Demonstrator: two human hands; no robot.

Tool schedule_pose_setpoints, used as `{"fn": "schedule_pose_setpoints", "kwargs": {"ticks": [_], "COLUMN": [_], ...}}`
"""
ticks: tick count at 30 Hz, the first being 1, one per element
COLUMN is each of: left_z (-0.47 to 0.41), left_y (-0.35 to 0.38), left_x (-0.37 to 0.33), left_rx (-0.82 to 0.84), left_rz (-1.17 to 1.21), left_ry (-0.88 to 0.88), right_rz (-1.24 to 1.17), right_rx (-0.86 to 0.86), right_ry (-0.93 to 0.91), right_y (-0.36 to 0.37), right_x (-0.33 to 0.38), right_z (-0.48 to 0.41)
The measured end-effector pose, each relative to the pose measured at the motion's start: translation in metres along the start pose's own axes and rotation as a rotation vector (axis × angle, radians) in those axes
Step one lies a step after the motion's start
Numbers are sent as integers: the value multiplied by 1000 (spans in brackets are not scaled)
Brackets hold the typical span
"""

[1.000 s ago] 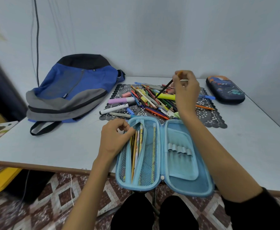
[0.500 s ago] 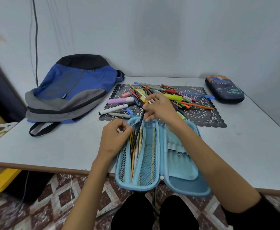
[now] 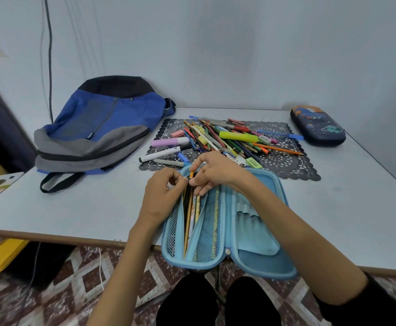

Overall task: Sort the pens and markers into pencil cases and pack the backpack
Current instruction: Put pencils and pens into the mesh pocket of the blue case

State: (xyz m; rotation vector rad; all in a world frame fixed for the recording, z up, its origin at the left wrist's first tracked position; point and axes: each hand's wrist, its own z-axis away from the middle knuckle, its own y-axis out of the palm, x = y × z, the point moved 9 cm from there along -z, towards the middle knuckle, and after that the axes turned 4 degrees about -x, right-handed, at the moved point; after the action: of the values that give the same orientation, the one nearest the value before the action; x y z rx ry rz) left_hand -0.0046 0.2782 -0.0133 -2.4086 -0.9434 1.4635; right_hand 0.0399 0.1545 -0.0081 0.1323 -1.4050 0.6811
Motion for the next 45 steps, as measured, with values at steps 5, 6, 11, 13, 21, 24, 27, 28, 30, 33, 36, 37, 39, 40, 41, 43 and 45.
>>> {"fn": "schedule_pose_setpoints", "kwargs": {"ticks": [5,6,11,13,21,24,27,28,30,33,36,37,39,40,41,43,45], "left_z": [-1,-1,0,0,-1,-1,0,1,1,1,1,1,1,1,1,1,1], "left_y": [2,3,4,4,4,5,5,5,5,4,4,4,4,5,5,5,5], "left_x": [0,0,1,1,1,2,3,3,4,4,3,3,4,4,4,5,6], "left_rx": [6,11,23,24,29,34,39,42,47,47,48,49,50,51,53,55,55], "left_rz": [-37,-47,-68,-69,-36,-12,8,11,16,23,36,38,39,40,39,38,39], "left_ry": [19,24,35,37,19,-4,-29,-33,-36,-36,-36,-36,-37,-39,-39,-44,-50], "right_rz": [41,49,95,126,192,161,126,167,393,717,834,848,856,852,838,781,685], "right_rx": [9,10,-8,-36,-44,-94,-318,-420,-624,-772,-808,-821,-856,-869,-881,-919,-975], "right_ry": [17,24,45,26,-58,-49,-57,-63,-68,5,29,20,2,0,0,-23,-93], "right_y": [-2,-2,-3,-3,0,-19,-63,-81,-113,-138,-144,-145,-146,-146,-146,-147,-148], "right_x": [1,0,-2,-2,0,7,11,10,6,-10,-22,-23,-22,-21,-21,-17,-10], "right_z": [1,1,-1,-4,-6,-2,-5,-7,-8,-9,-11,-11,-11,-10,-9,-6,1]}}
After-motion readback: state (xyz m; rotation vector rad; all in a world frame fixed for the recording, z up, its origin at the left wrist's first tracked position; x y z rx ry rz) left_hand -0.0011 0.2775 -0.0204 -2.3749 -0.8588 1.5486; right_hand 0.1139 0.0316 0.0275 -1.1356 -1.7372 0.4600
